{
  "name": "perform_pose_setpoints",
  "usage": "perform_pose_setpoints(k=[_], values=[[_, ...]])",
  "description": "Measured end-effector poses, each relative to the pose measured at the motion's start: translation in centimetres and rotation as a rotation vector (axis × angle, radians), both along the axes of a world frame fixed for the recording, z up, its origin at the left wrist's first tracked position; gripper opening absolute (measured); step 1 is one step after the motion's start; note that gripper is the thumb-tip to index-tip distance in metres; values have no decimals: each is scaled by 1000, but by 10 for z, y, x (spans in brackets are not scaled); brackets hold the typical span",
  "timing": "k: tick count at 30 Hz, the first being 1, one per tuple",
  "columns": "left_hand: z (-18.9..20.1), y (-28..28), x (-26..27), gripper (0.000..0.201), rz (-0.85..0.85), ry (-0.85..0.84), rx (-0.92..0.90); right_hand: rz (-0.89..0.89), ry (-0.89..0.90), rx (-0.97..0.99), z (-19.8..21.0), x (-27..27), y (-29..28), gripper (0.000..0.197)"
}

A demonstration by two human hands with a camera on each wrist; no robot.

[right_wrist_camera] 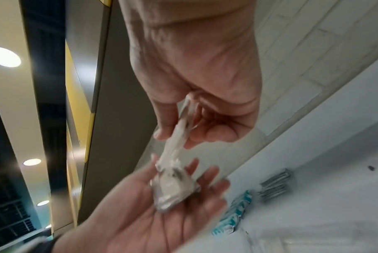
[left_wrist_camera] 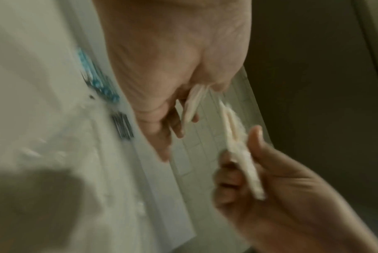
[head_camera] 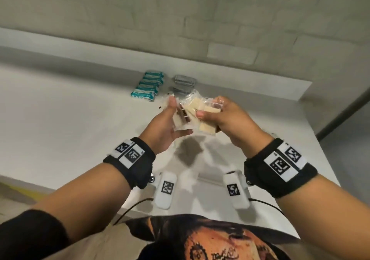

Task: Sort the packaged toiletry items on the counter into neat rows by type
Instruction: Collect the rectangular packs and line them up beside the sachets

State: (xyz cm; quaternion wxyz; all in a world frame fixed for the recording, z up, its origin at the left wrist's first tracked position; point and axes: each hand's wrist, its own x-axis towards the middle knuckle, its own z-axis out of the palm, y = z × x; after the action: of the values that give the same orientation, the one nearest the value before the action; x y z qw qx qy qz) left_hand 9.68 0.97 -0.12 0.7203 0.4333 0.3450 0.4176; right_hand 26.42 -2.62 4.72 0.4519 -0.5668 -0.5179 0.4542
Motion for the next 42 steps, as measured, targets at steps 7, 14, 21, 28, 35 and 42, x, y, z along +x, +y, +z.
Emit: perform_pose_setpoints(k=[7, 14, 21, 28, 35, 42], values=[[25, 0, 23, 23, -99, -88, 59, -20, -116, 22, -13, -11, 4, 11], [29, 18, 28, 23, 3, -81, -43, -39, 73, -99, -19, 6, 9, 28], [19, 40, 24, 9, 85, 28, -88, -324, -134, 287, -11, 26, 19, 19], [19, 43, 32, 14, -72, 27, -42, -52, -582, 531, -28, 26, 10, 18], [19, 46, 39, 21, -10, 0, 22, -150, -149, 386, -32, 32, 8, 30], [18, 43, 45, 2, -72, -47, 40, -241, -517, 361, -33, 27, 12, 9]])
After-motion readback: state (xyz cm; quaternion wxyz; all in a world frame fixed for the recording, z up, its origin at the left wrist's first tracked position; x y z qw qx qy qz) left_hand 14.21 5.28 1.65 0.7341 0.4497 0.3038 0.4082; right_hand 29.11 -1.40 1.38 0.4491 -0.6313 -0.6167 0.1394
